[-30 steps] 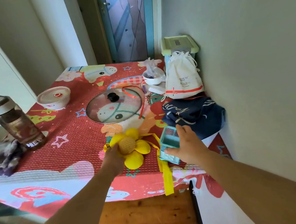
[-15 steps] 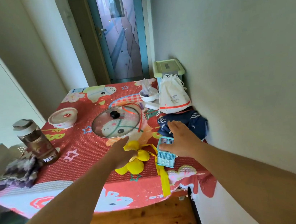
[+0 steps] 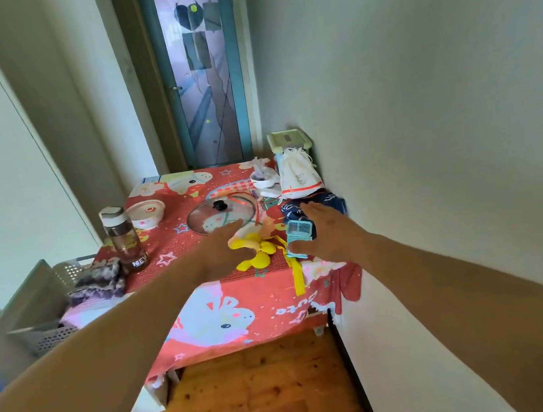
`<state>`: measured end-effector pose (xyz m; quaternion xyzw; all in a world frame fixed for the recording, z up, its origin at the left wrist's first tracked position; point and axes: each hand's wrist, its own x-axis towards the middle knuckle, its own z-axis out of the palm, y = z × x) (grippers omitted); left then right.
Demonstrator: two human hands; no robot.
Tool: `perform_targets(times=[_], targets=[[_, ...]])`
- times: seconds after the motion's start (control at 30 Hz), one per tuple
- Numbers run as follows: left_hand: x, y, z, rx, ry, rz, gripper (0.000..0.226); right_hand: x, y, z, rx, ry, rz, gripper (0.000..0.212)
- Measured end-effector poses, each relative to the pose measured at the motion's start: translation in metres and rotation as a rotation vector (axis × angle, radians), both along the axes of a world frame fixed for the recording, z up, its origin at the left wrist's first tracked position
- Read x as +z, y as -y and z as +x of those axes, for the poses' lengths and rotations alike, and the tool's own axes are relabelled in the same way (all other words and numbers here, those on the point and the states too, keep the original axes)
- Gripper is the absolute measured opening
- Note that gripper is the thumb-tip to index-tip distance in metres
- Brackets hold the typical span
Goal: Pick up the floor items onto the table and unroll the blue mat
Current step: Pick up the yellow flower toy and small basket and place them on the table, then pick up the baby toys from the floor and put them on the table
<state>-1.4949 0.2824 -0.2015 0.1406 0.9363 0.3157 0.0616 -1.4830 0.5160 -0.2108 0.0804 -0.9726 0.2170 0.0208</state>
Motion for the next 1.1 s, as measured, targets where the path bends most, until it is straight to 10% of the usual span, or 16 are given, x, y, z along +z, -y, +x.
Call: perform_targets(times=[0.7,1.1], targets=[[-0.146,0.098,0.189,0.217,0.304,-0.072,0.078,-0.14,0.105,0.164,0.178,0.298,0.026,0.097],[-0.475,0.174,0.25,0.363,0.597,-0.022,0.075,-0.449,0.19,0.195,0.218,0.502,0.129,0.095]])
